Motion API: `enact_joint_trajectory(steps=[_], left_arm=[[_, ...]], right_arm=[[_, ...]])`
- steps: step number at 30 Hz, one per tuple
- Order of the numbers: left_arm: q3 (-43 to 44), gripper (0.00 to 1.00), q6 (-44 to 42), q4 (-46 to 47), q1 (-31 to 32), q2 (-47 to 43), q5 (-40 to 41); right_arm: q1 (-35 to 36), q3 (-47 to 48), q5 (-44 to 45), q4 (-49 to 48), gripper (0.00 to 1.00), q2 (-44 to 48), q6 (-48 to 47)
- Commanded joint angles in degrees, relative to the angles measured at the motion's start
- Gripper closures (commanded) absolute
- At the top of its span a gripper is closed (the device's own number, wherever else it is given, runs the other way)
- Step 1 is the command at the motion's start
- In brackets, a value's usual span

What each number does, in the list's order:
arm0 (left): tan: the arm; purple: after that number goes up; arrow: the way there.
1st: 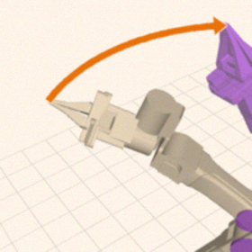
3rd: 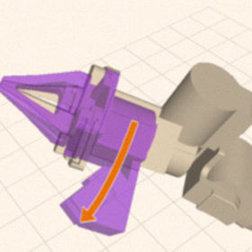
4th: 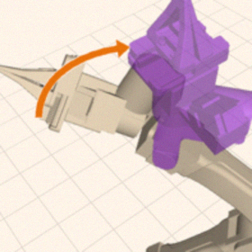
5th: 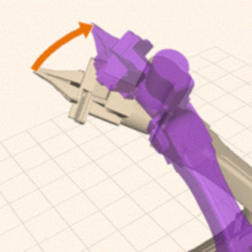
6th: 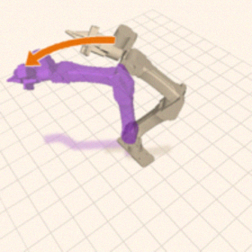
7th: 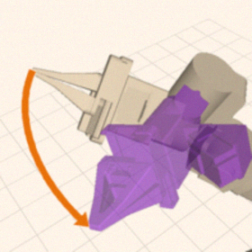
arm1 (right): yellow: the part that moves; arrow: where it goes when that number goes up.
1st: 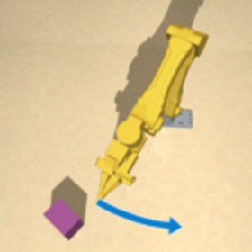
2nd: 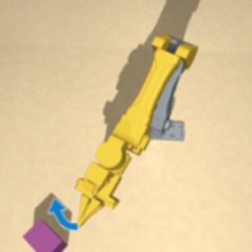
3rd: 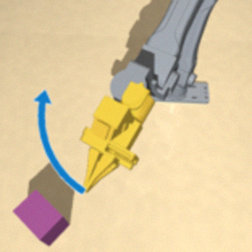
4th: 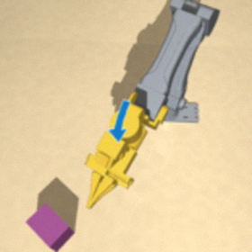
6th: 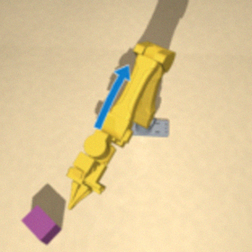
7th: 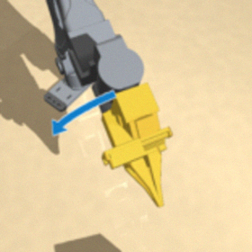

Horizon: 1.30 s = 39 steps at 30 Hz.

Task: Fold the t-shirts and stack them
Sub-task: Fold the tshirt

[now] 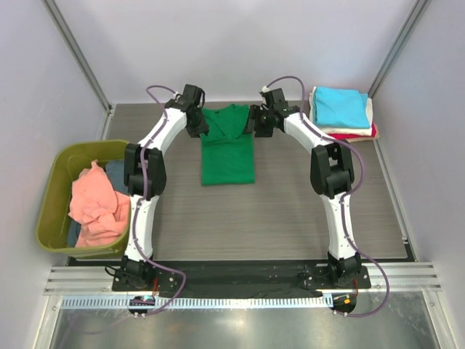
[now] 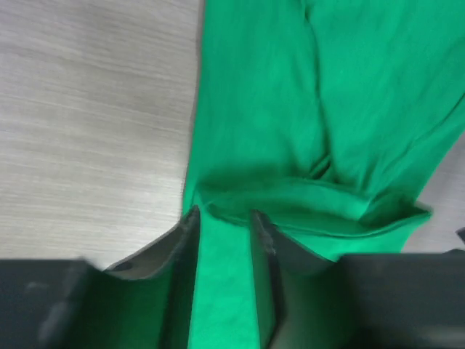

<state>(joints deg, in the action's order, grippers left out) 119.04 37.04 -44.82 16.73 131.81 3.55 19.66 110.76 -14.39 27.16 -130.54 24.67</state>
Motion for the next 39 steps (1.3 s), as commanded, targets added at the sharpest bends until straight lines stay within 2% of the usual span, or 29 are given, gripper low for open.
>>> enact_joint_trajectory(steps=[1,2,3,5,8,9,12,13,16,17,20,23,27,35,38,39], left_arm=[[12.2,0.64,0.2,-9.1,-2.1,5.3,-1.2],[18.7,0.63,0.8,-11.4,-2.4,6.8,-1.0],[21.0,0.59,1.0,-14.5,-2.6,7.7,-0.7],[20.8,0.53,1.0,-14.6,-2.7,5.5,-0.5],[6.9,0.5,1.5,-7.8,-2.5,-4.4,-0.1],[-0.9,0.5,2.1,-3.7,-2.6,-7.5,-0.3],[-11.3,0.5,2.5,1.0,-2.2,-16.3,-1.6],[-17.7,0.5,2.5,2.0,-1.7,-18.1,-1.8],[-30.0,0.5,3.0,7.3,-1.3,-25.2,-3.2],[-33.2,0.51,3.2,9.0,-1.3,-27.7,-7.5],[-41.2,0.52,3.8,12.3,-1.2,-32.2,-9.5],[-49.3,0.53,5.9,17.4,-0.6,-35.6,-12.7],[-56.1,0.52,7.9,24.5,-0.1,-38.6,-15.9],[-62.5,0.51,8.2,30.0,0.5,-37.6,-18.0],[-63.8,0.51,8.3,30.9,0.5,-37.5,-17.8],[-64.0,0.51,8.4,31.3,0.5,-37.6,-17.7]], right_arm=[[-1.6,11.7,-4.1,2.8,0.31,-4.4,0.2],[-1.8,15.0,-4.3,3.1,0.28,-4.9,-0.2],[-2.0,16.1,-4.4,3.9,0.26,-5.2,-0.3],[-2.6,16.9,-4.2,4.5,0.22,-4.1,-0.4],[-2.7,10.9,-2.4,4.0,0.22,1.7,-1.0],[-2.7,5.7,-2.4,2.9,0.22,3.3,-0.8],[-2.6,-8.8,-3.4,-0.4,0.22,11.0,-0.1],[-2.5,-12.6,-3.8,-3.5,0.22,13.3,0.4],[-2.4,-26.6,-6.4,-8.9,0.24,20.3,1.9],[-2.3,-33.1,-10.7,-10.7,0.25,22.9,2.5],[-2.2,-40.9,-17.1,-17.7,0.3,25.2,5.1],[-1.1,-48.4,-19.1,-22.1,0.33,26.3,6.5],[-0.3,-51.0,-19.1,-25.1,0.39,24.8,7.2],[0.0,-51.4,-17.2,-26.8,0.45,20.9,7.6],[-0.1,-51.3,-16.7,-26.9,0.51,19.7,7.5],[0.0,-51.3,-16.6,-26.8,0.58,19.5,7.5]])
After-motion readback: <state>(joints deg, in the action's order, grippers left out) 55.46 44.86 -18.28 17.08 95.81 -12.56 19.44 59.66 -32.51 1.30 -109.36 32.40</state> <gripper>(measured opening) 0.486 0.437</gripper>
